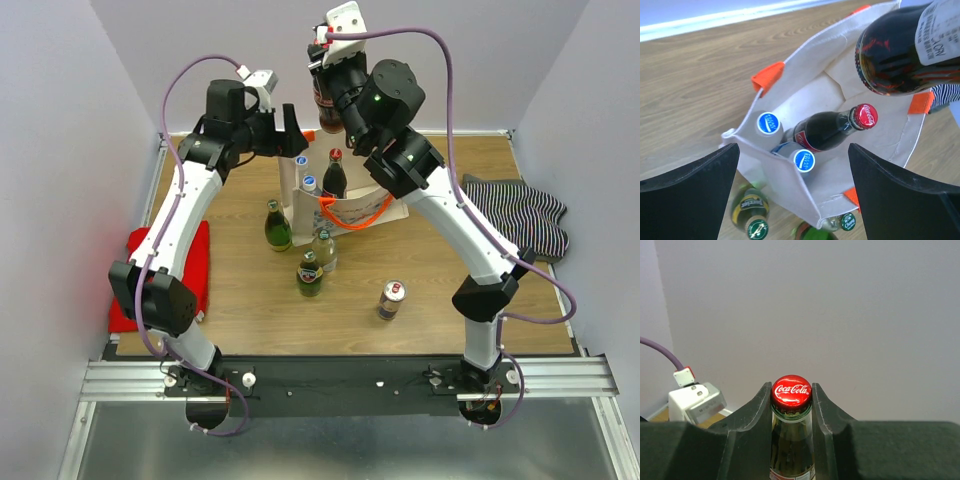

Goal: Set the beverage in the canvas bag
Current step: Place the drink in the canvas bag.

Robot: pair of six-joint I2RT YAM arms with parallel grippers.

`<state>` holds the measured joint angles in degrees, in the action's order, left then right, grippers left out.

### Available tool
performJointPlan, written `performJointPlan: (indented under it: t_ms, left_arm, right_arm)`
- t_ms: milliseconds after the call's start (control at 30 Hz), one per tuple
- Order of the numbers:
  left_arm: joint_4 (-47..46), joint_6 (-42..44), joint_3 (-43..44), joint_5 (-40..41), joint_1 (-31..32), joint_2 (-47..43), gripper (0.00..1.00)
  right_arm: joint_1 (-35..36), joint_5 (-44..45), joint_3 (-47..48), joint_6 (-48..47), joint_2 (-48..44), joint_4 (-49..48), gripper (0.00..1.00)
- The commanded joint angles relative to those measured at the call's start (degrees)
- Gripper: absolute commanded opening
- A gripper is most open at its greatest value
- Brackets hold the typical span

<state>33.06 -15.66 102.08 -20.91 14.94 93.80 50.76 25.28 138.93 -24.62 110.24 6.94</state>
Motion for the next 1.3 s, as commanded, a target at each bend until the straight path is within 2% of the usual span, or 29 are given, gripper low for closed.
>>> performJointPlan:
  t_ms: [0, 433, 867, 967, 1200, 1267]
  left_arm:
    - [1.57, -0.42, 0.05, 0.95, 2.11, 1.65, 0.99]
    - [3.50, -1.65, -0.66, 10.79, 3.69, 1.74, 0.96]
    - [2.98, -3.32, -3.64, 12.03, 3.78, 2.79, 0.89]
    - [2.89, -3.59, -4.00, 12.73, 3.69, 3.49, 0.84]
    - [3.41, -3.59, -4.70, 13.87, 3.78, 4.02, 0.60]
    - [3.50, -3.50, -4.61, 13.87, 3.78, 3.94, 0.57]
  right_arm:
    - [-1.45, 2.49, -0.85, -2.98, -5.64, -11.24, 0.01]
    - [-8.31, -1.28, -8.85, 5.72, -10.21, -9.49, 0.01]
    - [-10.07, -5.68, -9.38, 11.00, -9.69, -7.47, 0.01]
    - [-10.16, -6.73, -9.47, 11.96, -9.51, -7.12, 0.01]
    - [-10.16, -8.75, -10.17, 14.60, -8.72, -5.55, 0.01]
    - [-10.16, -9.10, -10.35, 14.95, -8.46, -5.27, 0.01]
